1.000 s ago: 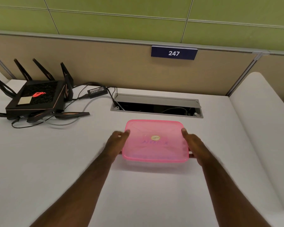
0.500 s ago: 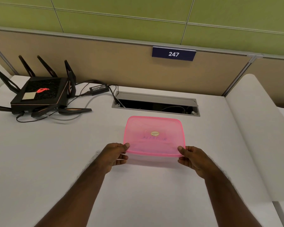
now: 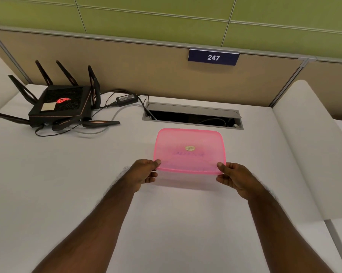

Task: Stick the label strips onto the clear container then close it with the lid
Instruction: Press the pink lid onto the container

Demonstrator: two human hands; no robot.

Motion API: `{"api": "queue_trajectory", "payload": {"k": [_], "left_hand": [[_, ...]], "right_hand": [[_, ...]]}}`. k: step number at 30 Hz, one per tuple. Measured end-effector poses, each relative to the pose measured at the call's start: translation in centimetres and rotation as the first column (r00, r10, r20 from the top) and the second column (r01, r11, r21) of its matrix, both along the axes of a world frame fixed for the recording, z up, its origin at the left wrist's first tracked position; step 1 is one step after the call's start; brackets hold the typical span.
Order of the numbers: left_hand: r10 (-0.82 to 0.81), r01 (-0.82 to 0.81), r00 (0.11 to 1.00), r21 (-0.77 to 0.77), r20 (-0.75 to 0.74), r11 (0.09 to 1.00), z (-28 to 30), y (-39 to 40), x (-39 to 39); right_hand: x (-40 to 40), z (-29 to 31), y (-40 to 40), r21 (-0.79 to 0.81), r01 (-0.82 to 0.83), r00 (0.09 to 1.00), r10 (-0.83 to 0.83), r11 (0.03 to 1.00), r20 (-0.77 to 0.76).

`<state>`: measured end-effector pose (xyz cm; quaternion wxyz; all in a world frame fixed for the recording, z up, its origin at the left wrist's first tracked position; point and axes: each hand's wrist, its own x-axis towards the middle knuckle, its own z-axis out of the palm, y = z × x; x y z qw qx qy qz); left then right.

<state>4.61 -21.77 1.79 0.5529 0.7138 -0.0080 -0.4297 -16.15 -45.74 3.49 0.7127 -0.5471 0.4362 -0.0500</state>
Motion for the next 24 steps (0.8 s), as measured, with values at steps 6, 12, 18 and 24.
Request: {"api": "queue_trajectory", "payload": {"k": [6,12,18,24], "left_hand": [[-0.093,0.097,0.990,-0.025,0.106,0.995,0.9,7.4,-1.8],[-0.091,0.089,0.993,0.032,0.081,0.996,0.1,14.4,-5.2],[-0.048,0.043,0.996,0.070,0.070,0.997,-1.2,17.6,-7.8],[-0.112,0.098,0.990,0.159,0.085,0.982,-0.5,17.9,-7.5]], "right_hand": [[-2.8,0.9,6.3,-0.048,-0.055,0.998,0.054,0.997,-0.007],[-5.8,0.3,12.6,-0.014,-0.027,0.998,0.026,1.000,-0.054],[-7.8,-0.3,15.6,-0.008,-0.020,0.993,0.019,1.000,-0.117],[-7.7,0.6,15.4,-0.032,-0.150,0.964,0.139,0.988,-0.229]]}}
